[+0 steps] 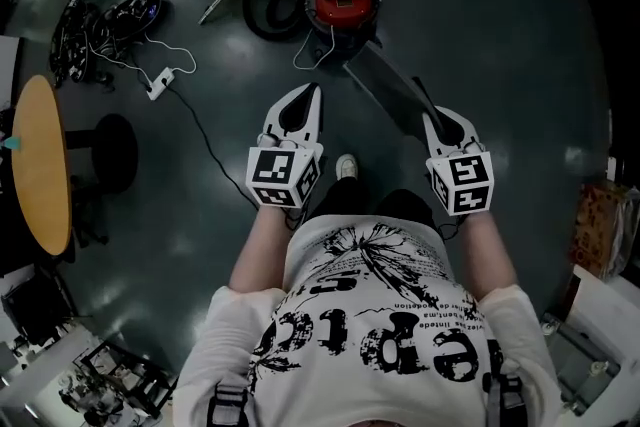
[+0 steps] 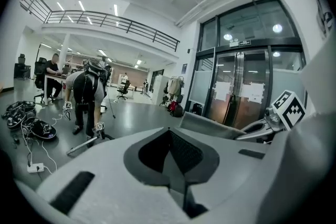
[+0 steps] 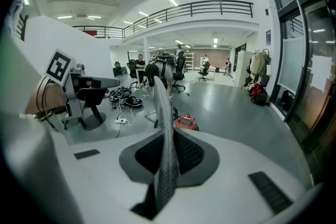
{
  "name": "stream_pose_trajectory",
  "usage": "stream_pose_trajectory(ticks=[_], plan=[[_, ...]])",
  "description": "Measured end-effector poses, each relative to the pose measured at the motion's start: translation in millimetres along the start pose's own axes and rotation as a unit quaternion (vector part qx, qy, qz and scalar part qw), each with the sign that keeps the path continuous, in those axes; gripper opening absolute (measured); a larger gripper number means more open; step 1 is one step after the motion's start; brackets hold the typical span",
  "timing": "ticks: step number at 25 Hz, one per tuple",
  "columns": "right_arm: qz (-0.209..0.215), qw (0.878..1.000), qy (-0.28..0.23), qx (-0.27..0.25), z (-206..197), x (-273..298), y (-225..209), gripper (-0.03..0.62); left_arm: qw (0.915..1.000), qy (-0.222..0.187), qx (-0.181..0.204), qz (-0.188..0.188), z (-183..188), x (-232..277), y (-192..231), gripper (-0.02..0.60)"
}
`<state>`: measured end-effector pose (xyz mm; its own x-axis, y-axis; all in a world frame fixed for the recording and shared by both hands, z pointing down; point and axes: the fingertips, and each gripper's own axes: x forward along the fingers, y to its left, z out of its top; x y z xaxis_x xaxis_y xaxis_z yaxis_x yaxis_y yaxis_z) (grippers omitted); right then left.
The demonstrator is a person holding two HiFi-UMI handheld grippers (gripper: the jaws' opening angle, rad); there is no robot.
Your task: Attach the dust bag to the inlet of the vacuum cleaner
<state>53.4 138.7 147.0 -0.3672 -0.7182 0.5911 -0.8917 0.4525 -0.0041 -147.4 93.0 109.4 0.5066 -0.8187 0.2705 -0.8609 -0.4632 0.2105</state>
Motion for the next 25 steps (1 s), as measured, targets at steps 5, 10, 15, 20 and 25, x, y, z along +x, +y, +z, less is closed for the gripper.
stream_pose_trajectory(ticks=[5, 10, 15, 20, 25], plan=[[0.011, 1.0, 0.011, -0.008, 17, 52, -9, 0.025, 0.9997, 0.019, -0.013, 0.003, -5, 42, 41, 0.002], [0.042, 0.999, 0.032, -0.012, 15, 106, -33, 0.024, 0.9988, 0.035, -0.033, 0.004, -23, 93, 62, 0.003], [0.103, 0.993, 0.035, -0.048, 8, 165, -54, 0.025, 0.9996, 0.014, -0.02, -0.014, -37, 157, 74, 0.003], [0.163, 0.981, 0.04, -0.099, -31, 245, -69, 0.025, 0.9988, -0.014, -0.044, 0.017, -86, 233, 124, 0.003], [0.219, 0.963, 0.028, -0.155, -102, 343, -87, 0.025, 0.9996, -0.012, -0.01, 0.024, -176, 322, 175, 0.003]])
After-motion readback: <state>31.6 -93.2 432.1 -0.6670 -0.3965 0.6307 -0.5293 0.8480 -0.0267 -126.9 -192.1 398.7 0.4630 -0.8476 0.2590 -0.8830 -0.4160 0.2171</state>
